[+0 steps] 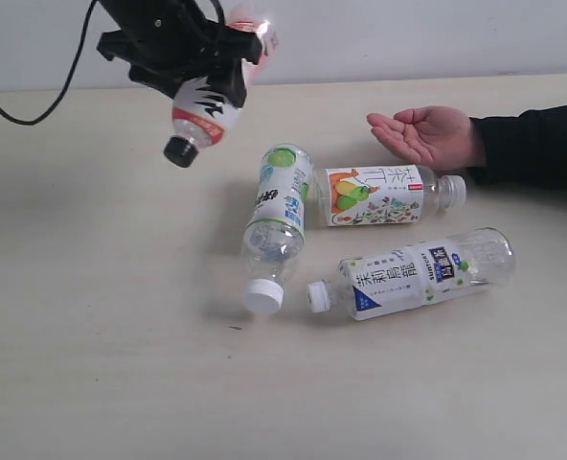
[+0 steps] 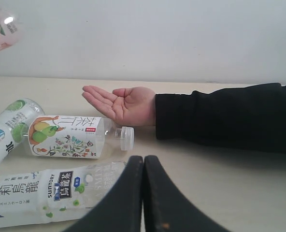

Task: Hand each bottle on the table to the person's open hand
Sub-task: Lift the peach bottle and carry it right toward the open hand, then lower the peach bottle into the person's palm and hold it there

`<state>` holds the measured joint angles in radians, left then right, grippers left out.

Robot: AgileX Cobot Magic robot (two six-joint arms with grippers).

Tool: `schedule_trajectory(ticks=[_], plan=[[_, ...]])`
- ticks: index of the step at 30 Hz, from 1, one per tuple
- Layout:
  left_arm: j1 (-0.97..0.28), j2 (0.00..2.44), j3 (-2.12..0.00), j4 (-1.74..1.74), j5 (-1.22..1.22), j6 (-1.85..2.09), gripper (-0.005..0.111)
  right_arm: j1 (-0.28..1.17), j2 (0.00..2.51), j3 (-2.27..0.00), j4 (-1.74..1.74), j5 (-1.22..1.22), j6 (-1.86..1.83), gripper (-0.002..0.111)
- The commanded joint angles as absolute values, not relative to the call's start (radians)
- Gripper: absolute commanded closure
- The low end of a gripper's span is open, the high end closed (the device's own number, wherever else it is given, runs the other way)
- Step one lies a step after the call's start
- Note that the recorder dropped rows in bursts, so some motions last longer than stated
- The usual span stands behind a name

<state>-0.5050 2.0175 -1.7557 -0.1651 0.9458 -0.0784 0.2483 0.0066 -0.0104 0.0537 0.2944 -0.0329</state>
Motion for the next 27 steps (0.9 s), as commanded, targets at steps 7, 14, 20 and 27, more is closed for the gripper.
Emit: schedule_trajectory(ticks=[7,14,20,27], plan=[[-0.68,1.957,-1.637,-0.405,0.66,-0.096,0.107,0.244,0.0,-0.005,0.051,0.292,-0.031,0.108],[-0.78,2.014,-1.632,-0.572,0.433,-0.103,0.107,0.244,0.0,-0.005,0.053,0.292,-0.031,0.108],[-0.793,2.092,-1.733,-0.728,0.404,-0.101,0.107,0.244,0.0,-0.005,0.053,0.292,-0.031,0.108],[-0.793,2.239,-1.951,-0.839,0.406,-0.112,0.107,0.244,0.0,-0.005,0.053,0.292,-0.031,0.108]])
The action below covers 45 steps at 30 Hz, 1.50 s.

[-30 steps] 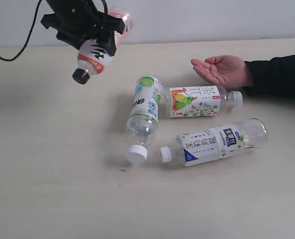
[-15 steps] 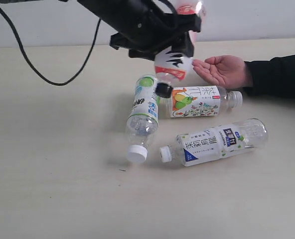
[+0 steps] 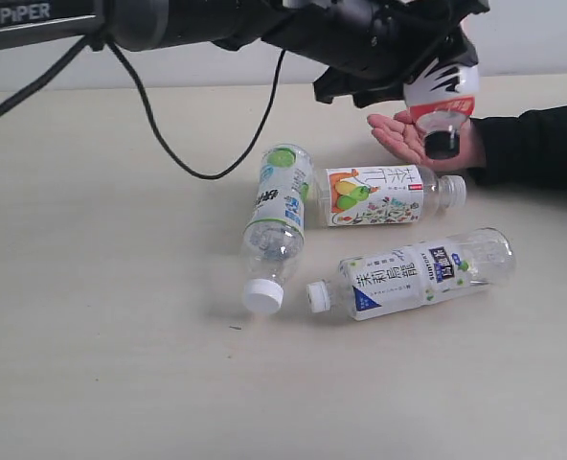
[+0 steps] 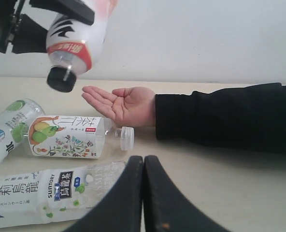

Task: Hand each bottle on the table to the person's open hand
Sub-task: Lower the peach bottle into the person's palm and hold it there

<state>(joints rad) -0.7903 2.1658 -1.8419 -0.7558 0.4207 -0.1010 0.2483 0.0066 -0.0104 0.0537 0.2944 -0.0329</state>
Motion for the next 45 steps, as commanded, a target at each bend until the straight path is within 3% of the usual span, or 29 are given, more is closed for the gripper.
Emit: schedule_trajectory(ticks=[1,9,45], plan=[[-0.793,2.266,-1.98,-0.865,0.409,-0.112,0.107,0.244,0.0,-0.005,0.053,0.292,-0.031,0.108],[-0.789,2.422,-2.143,-0.931,0.338,-0.106,0.107,0.244,0.0,-0.005,0.053,0.292,-0.031,0.108],[-0.777,2.57,-2.143,-0.982,0.208,-0.139,0.107,0.244,0.0,-0.005,0.053,0.292,-0.031,0.108]])
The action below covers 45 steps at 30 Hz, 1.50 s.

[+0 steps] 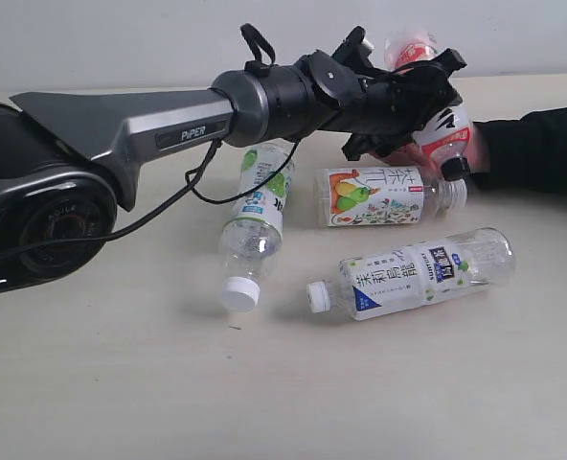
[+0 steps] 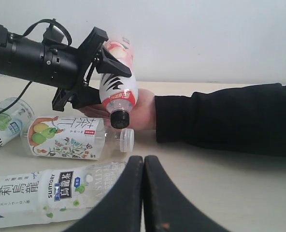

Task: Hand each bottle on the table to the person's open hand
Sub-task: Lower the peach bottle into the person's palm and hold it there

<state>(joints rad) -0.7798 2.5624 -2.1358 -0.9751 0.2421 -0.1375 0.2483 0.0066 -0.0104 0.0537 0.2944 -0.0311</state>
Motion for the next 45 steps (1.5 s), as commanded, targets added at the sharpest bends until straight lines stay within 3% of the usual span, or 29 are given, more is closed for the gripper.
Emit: schedule_trajectory(ticks=[1,18,21,28,41,45], plan=[[-0.777,2.571,-2.143,-0.98,0.207,-0.139,0.107,0.244,0.0,-0.005,0.053,0.292,-0.031,0.108],[-0.729,2.576,-2.143,-0.959,0.317,-0.135,0.106,0.244,0.0,-0.005,0.051,0.292,-0.031,0.108],[-0.728,2.576,-2.143,-0.959,0.318,-0.135,0.101,0.244,0.0,-0.005,0.051,0.292,-0.031,0.108],[-0.728,2.576,-2.143,-0.964,0.313,-0.135,0.077,0.244,0.0,-0.005,0.053,0.292,-0.031,0.108],[-0.728,2.576,-2.143,-0.966,0.317,-0.132,0.075,0.244,0.0,-0.005,0.055,0.292,-0.031,0.108],[-0.728,2.576,-2.143,-0.975,0.328,-0.132,0.06,0.244,0.0,-0.005,0.055,0.292,-0.031,0.108]])
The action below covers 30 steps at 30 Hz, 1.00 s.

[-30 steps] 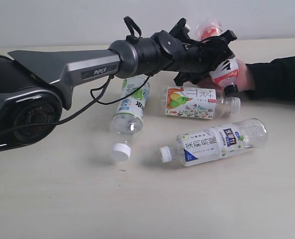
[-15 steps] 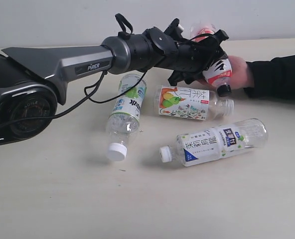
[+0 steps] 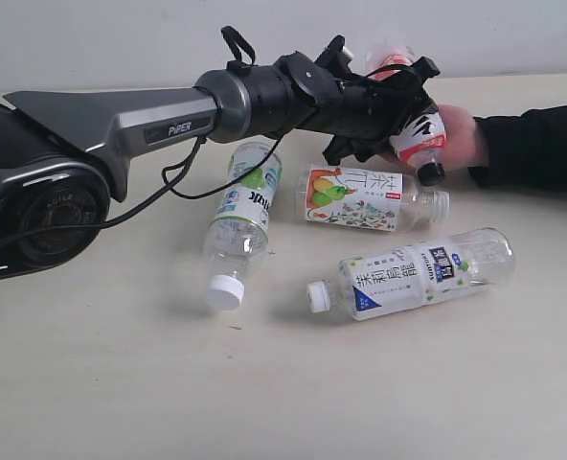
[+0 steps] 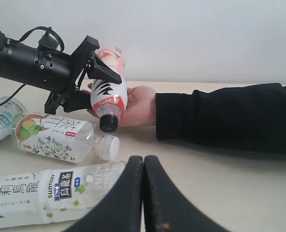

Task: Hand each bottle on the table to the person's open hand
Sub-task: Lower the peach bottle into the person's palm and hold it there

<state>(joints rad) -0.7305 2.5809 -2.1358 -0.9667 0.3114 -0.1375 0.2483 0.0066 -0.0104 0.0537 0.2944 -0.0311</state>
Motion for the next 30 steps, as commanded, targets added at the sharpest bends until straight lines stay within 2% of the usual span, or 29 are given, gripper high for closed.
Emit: schedule_trajectory(ticks=[1,3,7,21,30], plan=[[-0.728,2.576,-2.143,-0.975,0.328,-0.132,0.053,0.244,0.0,-0.005,0.053,0.292,-0.031,0.108],[-0.728,2.576,-2.143,-0.975,0.335,-0.132,0.04,0.244,0.0,-0.005,0.053,0.292,-0.031,0.108],[-0.728,2.576,-2.143,-0.975,0.342,-0.131,0.026,0.244,0.0,-0.005,0.051,0.292,-0.031,0.108],[-0.726,2.545,-2.143,-0.984,0.4,-0.082,0.026,0.244,0.0,-0.005,0.051,0.292,-0.031,0.108],[-0.724,2.468,-2.143,-0.966,0.519,0.018,0.026,0.244,0.0,-0.005,0.053,0.292,-0.031,0.108]])
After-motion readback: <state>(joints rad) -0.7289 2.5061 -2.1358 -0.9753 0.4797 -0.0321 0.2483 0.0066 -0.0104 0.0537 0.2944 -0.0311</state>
